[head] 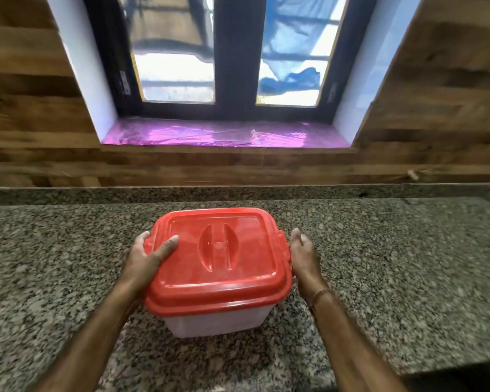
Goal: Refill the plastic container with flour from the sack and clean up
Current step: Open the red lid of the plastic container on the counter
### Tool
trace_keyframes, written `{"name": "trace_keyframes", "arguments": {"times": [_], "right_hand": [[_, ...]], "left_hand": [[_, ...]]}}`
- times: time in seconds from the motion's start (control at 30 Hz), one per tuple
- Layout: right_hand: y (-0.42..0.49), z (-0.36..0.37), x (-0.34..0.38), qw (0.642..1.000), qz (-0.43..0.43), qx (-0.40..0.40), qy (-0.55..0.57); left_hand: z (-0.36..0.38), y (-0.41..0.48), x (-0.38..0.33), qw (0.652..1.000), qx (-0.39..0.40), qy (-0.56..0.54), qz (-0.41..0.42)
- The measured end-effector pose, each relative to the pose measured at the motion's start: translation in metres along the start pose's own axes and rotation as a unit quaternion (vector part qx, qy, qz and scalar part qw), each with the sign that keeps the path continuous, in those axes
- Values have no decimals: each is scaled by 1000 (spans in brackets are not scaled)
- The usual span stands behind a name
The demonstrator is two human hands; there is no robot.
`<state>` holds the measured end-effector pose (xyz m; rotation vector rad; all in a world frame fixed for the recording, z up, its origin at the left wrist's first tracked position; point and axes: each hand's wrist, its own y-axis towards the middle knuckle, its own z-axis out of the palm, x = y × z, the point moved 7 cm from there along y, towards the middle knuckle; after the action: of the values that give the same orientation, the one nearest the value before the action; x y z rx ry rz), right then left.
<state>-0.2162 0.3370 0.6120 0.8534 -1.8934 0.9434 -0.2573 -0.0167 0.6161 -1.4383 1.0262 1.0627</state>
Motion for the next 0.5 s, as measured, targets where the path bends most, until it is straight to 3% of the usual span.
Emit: {"name": "trace_keyframes", "arguments": {"times": [0.13,0.4,0.5], "right_hand": [[-25,21,23,993,-67,96,8],[-31,24,35,989,-97,109,39],[-28,23,51,990,-128,62,9]], "left_hand": [[6,-6,-6,999,21,0,29],[5,-9,-17,999,22,5,37],[4,-7,-20,999,9,15,41]]}}
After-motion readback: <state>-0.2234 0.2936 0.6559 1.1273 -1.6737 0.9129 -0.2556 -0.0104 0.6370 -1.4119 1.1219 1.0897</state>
